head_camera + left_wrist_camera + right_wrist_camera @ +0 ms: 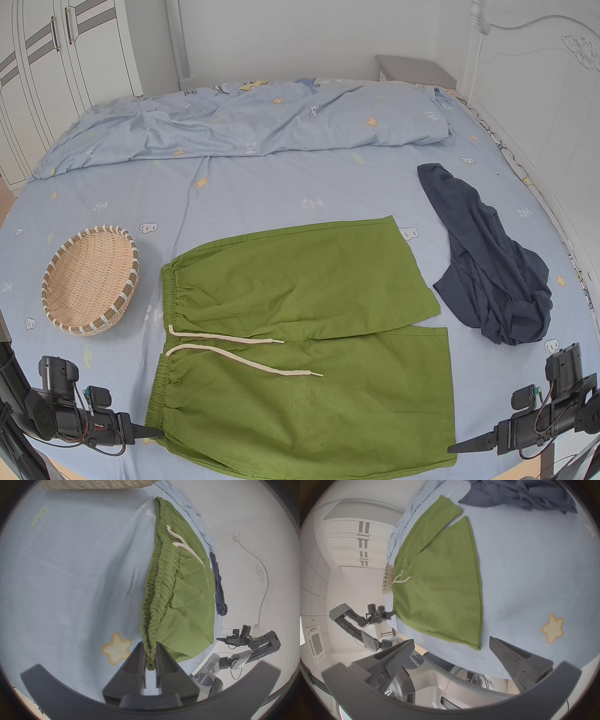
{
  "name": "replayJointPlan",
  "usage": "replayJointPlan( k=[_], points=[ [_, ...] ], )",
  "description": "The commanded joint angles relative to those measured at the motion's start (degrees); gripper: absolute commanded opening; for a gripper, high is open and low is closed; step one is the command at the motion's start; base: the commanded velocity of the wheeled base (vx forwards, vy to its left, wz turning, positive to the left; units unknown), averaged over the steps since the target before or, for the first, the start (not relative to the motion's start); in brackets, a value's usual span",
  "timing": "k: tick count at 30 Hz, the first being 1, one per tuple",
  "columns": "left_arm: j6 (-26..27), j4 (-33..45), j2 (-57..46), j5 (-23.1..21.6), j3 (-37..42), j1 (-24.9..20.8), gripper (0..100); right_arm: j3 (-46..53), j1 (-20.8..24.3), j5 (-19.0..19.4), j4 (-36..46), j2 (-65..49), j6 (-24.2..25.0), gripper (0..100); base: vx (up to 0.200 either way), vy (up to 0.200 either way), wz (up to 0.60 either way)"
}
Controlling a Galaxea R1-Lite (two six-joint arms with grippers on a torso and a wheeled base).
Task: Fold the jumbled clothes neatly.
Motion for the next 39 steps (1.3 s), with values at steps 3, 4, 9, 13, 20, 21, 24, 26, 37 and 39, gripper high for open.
replayJointPlan(
  k=[3, 4, 9, 13, 20, 21, 24, 26, 37, 39],
  points=[
    [-0.06, -0.13, 0.14, 0.02, 0.9, 0.02, 0, -1.21, 0.44, 1.85, 0.87, 8.14, -4.34, 100, 0.0, 0.0, 0.0],
    [-0.06, -0.13, 0.14, 0.02, 0.9, 0.02, 0, -1.38, 0.26, 1.85, 0.69, 9.28, -5.21, 100, 0.0, 0.0, 0.0],
    [-0.06, -0.13, 0.14, 0.02, 0.9, 0.02, 0, -0.94, 0.0, 1.67, -0.89, 12.53, -8.73, 100, 0.0, 0.0, 0.0],
    [0.03, -0.04, 0.14, 0.11, 0.9, -0.16, 0, -1.38, 0.35, 1.67, -1.07, 12.8, -8.99, 100, 0.0, 0.0, 0.0],
    [-0.06, -0.13, 0.14, 0.02, 0.9, -0.07, 0, -3.58, 1.32, 1.76, -1.42, 15.79, -8.99, 100, 0.0, 0.0, 0.0],
    [0.03, -0.13, 0.14, 0.02, 0.9, -0.16, 0, -3.58, 1.85, 1.76, -1.68, 15.96, -8.99, 100, 0.0, 0.0, 0.0],
    [0.03, -0.13, 0.14, 0.11, 0.9, -0.42, 0, -3.58, 3.08, 1.59, -2.12, 16.14, -8.91, 100, 0.0, 0.0, 0.0],
    [0.03, -0.13, 0.22, 0.11, 0.9, -0.51, 0, -3.58, 4.04, 1.59, -2.3, 16.23, -8.91, 100, 0.0, 0.0, 0.0],
    [0.03, -0.13, 0.22, 0.11, 0.9, -0.6, 0, -4.11, 7.29, 1.59, -2.38, 16.23, -8.2, 100, 0.0, 0.0, 0.0],
    [0.03, -0.04, 0.22, 0.11, 0.9, -0.6, 0, -4.02, 7.38, 1.59, -2.3, 16.23, -8.2, 100, 0.0, 0.0, 0.0]
  ],
)
